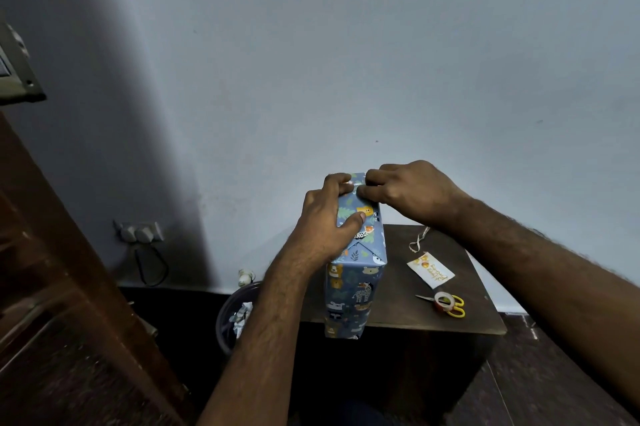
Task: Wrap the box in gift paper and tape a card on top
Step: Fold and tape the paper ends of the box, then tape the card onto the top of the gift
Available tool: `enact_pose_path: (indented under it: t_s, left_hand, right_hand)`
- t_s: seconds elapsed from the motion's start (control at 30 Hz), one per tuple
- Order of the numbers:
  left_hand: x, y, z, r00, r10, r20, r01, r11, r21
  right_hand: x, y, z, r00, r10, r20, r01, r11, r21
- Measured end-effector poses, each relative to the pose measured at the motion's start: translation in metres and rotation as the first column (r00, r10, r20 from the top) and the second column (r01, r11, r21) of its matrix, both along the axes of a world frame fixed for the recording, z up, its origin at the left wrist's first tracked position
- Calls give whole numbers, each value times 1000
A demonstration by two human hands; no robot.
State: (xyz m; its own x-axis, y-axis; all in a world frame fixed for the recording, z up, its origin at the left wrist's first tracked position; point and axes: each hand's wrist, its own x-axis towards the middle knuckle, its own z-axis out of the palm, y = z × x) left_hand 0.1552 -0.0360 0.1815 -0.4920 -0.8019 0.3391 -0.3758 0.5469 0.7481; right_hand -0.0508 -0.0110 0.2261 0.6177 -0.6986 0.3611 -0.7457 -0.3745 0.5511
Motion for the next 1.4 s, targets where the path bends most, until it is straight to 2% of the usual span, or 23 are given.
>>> enact_pose_path:
  t_s: [0.1,0.23,0.5,0.63,0.7,0.83,1.03,1.23,1.27,1.4]
  left_hand:
    - [1,1,-1,1000,15,21,-14,999,-48]
    - [0,2,0,990,61,128,-40,986,-164]
    - [-1,2,4,959,100,265,-22,959,-282]
    - [-7,6,5,959,99,265,-20,958,-286]
    - [-9,8,5,960,100,261,-25,961,-277]
    - [-8,5,6,962,125,243,-64,968,-244]
    - [-3,4,4,971,119,207,-82,981,-178]
    - [-6,0,1,982,115,149,-93,985,-147]
    - [-6,1,0,985,122,123,-104,984,-144]
    - [-7,6,-8,992,125,-28,-127,988,-83]
  right_hand:
    - [-1,0,3,998,34,-62,-34,999,7]
    - [-2,0,3,997,50,-56,-49,998,26]
    - [-10,11,-14,989,-15,150,9,999,41]
    - [-8,19,-18,981,-72,181,63,996,60]
    - [-7,16,-19,948,-104,302,86,994,69]
    - [-3,11,-21,823,-174,540,91,980,177]
    - [9,16,-29,851,-190,489,106,975,196]
    - [9,13,-38,746,-177,642,78,981,179]
    - [9,14,-38,704,-173,689,64,981,181]
    - [15,28,-44,358,-298,885,7,948,317]
